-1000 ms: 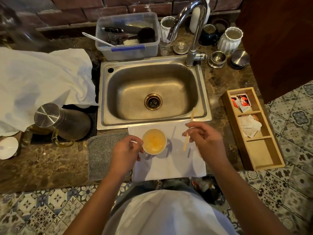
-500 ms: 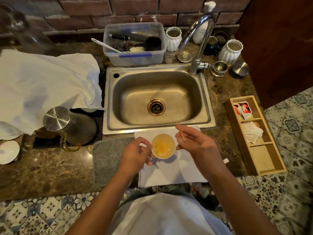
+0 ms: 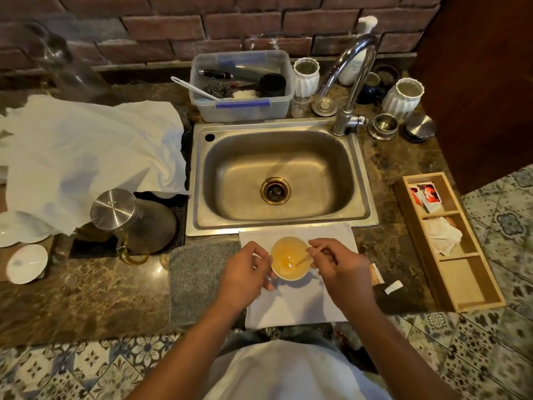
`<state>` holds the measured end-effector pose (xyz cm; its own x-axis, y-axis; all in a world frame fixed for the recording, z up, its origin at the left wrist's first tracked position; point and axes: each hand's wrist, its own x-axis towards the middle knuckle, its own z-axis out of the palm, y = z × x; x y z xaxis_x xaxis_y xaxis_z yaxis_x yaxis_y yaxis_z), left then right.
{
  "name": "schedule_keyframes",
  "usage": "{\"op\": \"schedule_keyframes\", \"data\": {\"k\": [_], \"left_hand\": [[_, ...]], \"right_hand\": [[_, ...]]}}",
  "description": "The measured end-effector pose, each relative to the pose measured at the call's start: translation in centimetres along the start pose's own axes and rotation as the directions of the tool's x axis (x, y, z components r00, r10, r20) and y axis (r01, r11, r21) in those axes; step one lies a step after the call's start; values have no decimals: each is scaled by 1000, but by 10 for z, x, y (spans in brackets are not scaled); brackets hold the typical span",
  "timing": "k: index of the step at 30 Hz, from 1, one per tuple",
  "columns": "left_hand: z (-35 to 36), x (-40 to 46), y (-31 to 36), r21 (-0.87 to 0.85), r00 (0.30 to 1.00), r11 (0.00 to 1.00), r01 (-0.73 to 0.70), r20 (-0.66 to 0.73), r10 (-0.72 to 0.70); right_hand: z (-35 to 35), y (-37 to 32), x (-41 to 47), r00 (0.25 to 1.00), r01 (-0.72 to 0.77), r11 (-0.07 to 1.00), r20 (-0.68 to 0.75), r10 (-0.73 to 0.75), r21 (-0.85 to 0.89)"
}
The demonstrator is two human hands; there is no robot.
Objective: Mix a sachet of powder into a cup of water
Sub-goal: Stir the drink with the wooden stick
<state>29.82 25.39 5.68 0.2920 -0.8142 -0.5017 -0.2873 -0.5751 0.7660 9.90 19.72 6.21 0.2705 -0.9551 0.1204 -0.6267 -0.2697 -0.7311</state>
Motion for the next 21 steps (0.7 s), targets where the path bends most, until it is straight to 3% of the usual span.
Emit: {"op": "schedule_keyframes", "data": {"k": [5, 8, 11, 17, 21], "left_hand": [[0, 2, 0, 23, 1000, 1000, -9, 5, 9], [0, 3, 2, 21, 1000, 1000, 5, 16, -6], [0, 3, 2, -9, 1000, 1000, -6, 27, 6], [1, 3, -1, -87, 1000, 996, 1, 25, 1], [3, 3, -2, -116, 999, 993, -27, 17, 30]], "right_hand": [[-1, 13, -1, 1000, 24, 981, -2, -25, -190], [-7, 13, 2, 996, 77, 956, 65, -61, -284], [-13, 5, 8, 987, -39, 970, 141, 75, -241], [-9, -9, 20, 956, -104, 963, 242, 166, -247], [-1, -13, 24, 945, -11, 941, 304, 120, -339]]}}
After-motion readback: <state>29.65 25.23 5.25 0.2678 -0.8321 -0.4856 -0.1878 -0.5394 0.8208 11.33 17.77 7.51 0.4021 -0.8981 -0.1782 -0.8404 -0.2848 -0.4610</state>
